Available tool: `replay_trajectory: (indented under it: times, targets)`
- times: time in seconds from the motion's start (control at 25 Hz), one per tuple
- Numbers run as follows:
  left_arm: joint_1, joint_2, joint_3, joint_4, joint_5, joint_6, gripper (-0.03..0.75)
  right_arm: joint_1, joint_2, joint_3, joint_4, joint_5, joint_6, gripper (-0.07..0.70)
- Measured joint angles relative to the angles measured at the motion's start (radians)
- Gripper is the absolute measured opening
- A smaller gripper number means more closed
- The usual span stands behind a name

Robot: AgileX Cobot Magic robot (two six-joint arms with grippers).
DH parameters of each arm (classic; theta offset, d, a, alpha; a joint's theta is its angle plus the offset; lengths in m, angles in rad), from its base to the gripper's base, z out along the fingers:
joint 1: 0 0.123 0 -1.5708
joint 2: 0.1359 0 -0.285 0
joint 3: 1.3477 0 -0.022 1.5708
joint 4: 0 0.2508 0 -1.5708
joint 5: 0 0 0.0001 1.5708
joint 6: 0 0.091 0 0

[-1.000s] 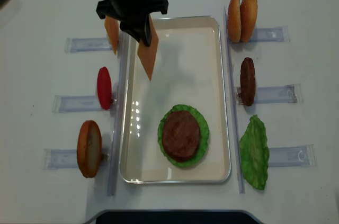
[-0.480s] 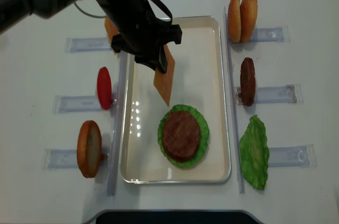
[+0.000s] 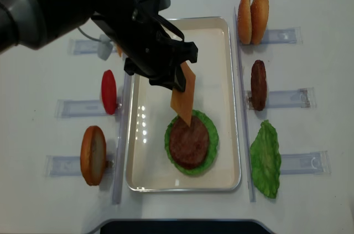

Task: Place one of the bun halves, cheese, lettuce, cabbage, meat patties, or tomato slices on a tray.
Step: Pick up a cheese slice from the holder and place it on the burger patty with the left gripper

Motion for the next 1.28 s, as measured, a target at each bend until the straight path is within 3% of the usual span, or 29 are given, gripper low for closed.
replay_trajectory:
  times: [0.48, 1.0, 1.28]
  targets:
    - [-0.061, -0.003, 0.019, -0.080, -0.025, 0.080, 0.030, 0.000, 0.000, 0.000, 0.000, 0.000, 0.000, 0.417]
    - [-0.065, -0.005, 0.137, -0.176, -0.102, 0.188, 0.030, 0.000, 0.000, 0.000, 0.000, 0.000, 0.000, 0.417]
    - [-0.065, -0.005, 0.150, -0.185, -0.109, 0.207, 0.030, 0.000, 0.000, 0.000, 0.000, 0.000, 0.000, 0.417]
